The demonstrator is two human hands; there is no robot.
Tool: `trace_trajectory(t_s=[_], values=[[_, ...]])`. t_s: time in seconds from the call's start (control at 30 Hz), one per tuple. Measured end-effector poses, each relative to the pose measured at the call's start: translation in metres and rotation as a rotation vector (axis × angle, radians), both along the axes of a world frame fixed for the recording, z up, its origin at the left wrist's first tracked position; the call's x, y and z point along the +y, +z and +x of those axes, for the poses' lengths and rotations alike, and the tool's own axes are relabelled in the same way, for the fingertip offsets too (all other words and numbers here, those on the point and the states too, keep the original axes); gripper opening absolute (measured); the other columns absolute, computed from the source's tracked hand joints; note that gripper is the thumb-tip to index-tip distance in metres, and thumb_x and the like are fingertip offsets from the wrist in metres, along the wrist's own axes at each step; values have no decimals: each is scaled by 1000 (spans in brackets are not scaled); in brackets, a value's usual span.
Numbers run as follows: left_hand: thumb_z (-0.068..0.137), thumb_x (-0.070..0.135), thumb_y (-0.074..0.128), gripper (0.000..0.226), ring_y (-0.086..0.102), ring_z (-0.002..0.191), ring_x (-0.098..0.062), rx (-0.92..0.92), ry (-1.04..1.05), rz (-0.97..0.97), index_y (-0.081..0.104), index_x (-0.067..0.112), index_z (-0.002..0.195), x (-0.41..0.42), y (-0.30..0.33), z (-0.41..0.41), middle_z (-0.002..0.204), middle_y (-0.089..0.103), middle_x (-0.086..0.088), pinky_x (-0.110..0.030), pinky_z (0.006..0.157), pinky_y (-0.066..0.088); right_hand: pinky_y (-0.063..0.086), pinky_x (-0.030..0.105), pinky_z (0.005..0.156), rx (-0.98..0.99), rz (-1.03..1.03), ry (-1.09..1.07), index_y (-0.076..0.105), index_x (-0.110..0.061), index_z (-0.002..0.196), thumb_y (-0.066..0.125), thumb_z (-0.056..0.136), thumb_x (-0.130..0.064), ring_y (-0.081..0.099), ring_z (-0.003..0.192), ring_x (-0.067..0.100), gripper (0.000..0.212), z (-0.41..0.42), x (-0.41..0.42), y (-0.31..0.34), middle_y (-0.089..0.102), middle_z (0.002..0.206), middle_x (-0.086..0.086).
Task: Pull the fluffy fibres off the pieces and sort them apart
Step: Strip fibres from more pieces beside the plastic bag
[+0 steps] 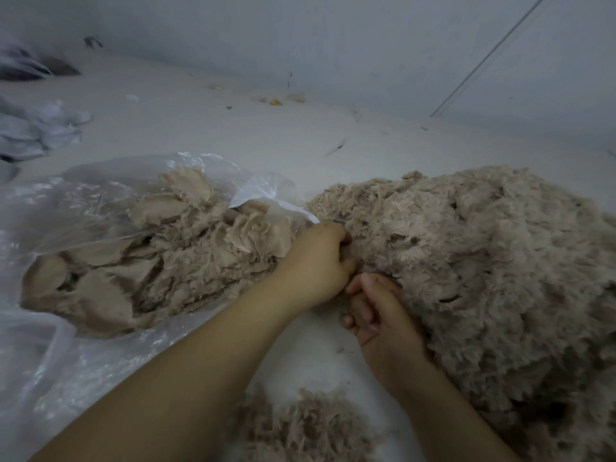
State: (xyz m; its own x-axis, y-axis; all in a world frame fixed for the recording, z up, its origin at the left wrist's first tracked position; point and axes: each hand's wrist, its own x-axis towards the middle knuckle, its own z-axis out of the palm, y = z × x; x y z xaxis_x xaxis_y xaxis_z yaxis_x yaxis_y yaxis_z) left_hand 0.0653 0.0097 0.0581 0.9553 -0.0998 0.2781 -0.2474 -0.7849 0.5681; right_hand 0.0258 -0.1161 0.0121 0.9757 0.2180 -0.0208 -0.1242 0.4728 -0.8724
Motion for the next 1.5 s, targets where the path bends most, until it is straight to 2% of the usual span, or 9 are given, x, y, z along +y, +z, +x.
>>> trace_trajectory(t_s=[0.1, 0.23, 0.37, 0.47, 0.8, 0.93, 1.1, 1.27, 1.5], values=[[86, 7, 67, 5, 54, 71, -11, -10, 52, -170, 72, 6, 86, 2, -7, 2, 75, 60, 2, -22, 61, 36, 39, 22, 52, -14, 24, 29, 72, -19, 82, 58, 84, -33, 34, 43, 3, 21, 0, 0, 1, 34, 50, -6], [83, -1, 64, 34, 41, 48, -5, -48, 54, -177, 53, 16, 56, 8, -17, -14, 49, 46, 7, -19, 48, 31, 41, 19, 50, 23, 84, 63, 68, -29, 112, 60, 81, -35, 36, 46, 3, 32, 3, 0, 1, 34, 52, -9], [84, 0, 67, 29, 45, 54, -7, -48, 23, -206, 56, 10, 59, 16, -27, -40, 54, 50, 0, -15, 51, 31, 41, 21, 52, 0, 32, 30, 57, -27, 79, 61, 85, -34, 37, 43, 2, 10, 5, 1, -1, 35, 53, -7], [84, 1, 69, 41, 47, 54, -2, -12, 79, -309, 52, 28, 58, 20, -26, -51, 53, 47, 11, -9, 52, 31, 41, 22, 52, 24, 34, 11, 55, -31, 62, 61, 87, -33, 36, 43, 3, 27, 4, 2, -5, 35, 52, -7], [87, -6, 62, 13, 31, 45, -12, 237, 14, -982, 55, -17, 83, 33, -16, -58, 66, 43, -16, -20, 44, 26, 40, 22, 49, 85, 62, -47, 57, -27, 69, 62, 87, -26, 34, 46, 4, 19, 5, 4, -2, 34, 53, -6], [67, 7, 64, 7, 40, 44, -18, 277, -53, -1169, 65, 0, 69, 41, -10, -57, 59, 50, -14, -21, 43, 31, 37, 24, 48, 107, 45, -61, 53, -15, 71, 61, 81, -24, 33, 50, 10, 16, 3, 3, -1, 31, 53, -3], [75, -6, 59, 9, 47, 65, -30, 267, 30, -1197, 63, 1, 72, 36, -24, -49, 68, 55, -21, -35, 62, 38, 41, 19, 49, 26, -16, 43, 63, -15, 118, 58, 81, -21, 38, 47, 2, 38, 1, -3, 3, 39, 51, -8], [89, -8, 57, 34, 53, 71, -31, 259, 59, -1200, 69, 19, 72, 29, -29, -45, 77, 60, -23, -33, 64, 43, 45, 29, 64, -30, -167, 74, 69, -15, 110, 78, 75, -18, 57, 72, 19, 37, 0, -1, 2, 66, 85, 13], [89, 13, 67, 15, 57, 66, -27, 248, 119, -1147, 69, 14, 74, 21, -35, -42, 72, 63, -17, -38, 66, 47, 40, 30, 56, 48, -242, 17, 70, -19, 69, 70, 74, -20, 48, 52, 15, 5, -1, 2, 2, 57, 65, 13]])
